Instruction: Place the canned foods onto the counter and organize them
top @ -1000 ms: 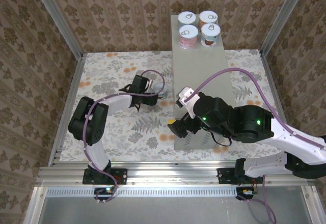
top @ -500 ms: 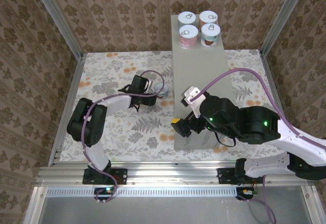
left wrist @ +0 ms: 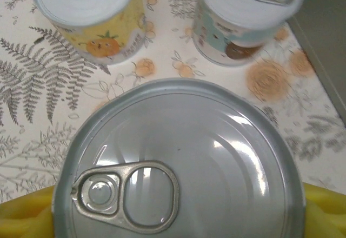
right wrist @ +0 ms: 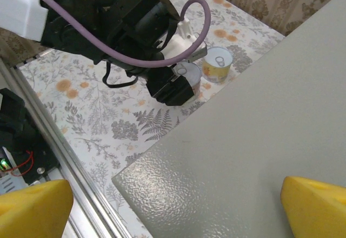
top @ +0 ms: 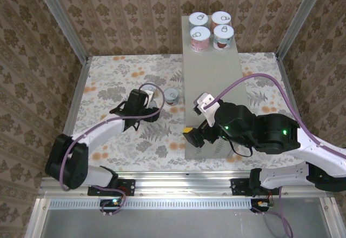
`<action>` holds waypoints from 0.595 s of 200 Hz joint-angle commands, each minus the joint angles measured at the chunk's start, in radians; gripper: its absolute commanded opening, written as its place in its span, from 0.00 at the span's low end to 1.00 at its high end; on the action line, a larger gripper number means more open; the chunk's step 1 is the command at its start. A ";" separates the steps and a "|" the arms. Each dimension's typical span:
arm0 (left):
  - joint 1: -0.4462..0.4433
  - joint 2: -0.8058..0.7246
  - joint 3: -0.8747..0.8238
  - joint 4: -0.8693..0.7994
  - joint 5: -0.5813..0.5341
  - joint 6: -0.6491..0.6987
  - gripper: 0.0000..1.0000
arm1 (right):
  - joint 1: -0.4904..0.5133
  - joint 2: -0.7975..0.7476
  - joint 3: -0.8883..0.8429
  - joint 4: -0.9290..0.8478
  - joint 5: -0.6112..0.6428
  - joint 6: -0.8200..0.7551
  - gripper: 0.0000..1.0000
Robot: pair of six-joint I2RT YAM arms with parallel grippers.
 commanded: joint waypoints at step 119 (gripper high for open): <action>-0.303 -0.439 0.402 -0.545 -0.026 -0.081 0.62 | 0.129 -0.180 -0.020 -0.018 -0.126 -0.021 1.00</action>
